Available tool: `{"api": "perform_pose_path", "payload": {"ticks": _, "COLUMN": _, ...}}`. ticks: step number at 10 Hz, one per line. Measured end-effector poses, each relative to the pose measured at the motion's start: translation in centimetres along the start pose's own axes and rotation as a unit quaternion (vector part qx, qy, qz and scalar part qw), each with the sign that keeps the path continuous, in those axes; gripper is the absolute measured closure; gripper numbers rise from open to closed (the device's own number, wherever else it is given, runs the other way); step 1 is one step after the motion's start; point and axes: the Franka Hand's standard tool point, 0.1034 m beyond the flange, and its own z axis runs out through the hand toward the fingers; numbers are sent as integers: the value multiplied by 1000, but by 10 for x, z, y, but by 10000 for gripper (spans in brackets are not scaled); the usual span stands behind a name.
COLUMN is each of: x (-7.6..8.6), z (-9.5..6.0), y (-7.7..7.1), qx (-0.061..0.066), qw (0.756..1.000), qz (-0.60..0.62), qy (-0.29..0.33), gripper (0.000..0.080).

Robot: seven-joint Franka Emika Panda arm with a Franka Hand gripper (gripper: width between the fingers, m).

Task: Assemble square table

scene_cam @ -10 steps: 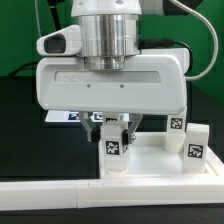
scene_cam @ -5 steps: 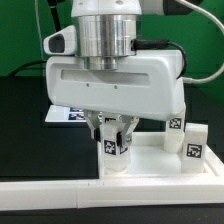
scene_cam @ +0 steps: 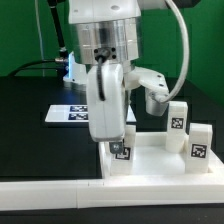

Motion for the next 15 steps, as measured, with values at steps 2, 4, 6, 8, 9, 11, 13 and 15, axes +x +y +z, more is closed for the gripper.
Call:
{"api": "perform_pose_path", "payload": {"ticks": 2, "x": 0, "z": -1, "y": 0, "qx": 1, "qw": 998, "qz": 64, "qy": 4, "gripper": 509}}
{"api": "perform_pose_path", "payload": {"ticks": 4, "x": 0, "z": 0, "y": 3, "qx": -7, "qw": 996, "qz": -89, "qy": 21, "gripper": 351}}
{"api": "perform_pose_path", "payload": {"ticks": 6, "x": -2, "z": 3, "y": 5, "qx": -10, "qw": 966, "qz": -258, "qy": 19, "gripper": 227}}
{"api": "perform_pose_path", "payload": {"ticks": 8, "x": -5, "z": 5, "y": 10, "qx": -3, "qw": 952, "qz": -304, "qy": 28, "gripper": 154}}
{"api": "perform_pose_path", "payload": {"ticks": 9, "x": -3, "z": 4, "y": 9, "qx": -3, "qw": 942, "qz": -334, "qy": 28, "gripper": 154}}
{"api": "perform_pose_path", "payload": {"ticks": 11, "x": -4, "z": 4, "y": 7, "qx": -10, "qw": 882, "qz": -468, "qy": 45, "gripper": 151}}
{"api": "perform_pose_path", "payload": {"ticks": 13, "x": -3, "z": 1, "y": 5, "qx": -19, "qw": 812, "qz": -581, "qy": 54, "gripper": 151}}
{"api": "perform_pose_path", "payload": {"ticks": 15, "x": -3, "z": 2, "y": 5, "qx": -17, "qw": 831, "qz": -554, "qy": 53, "gripper": 260}}
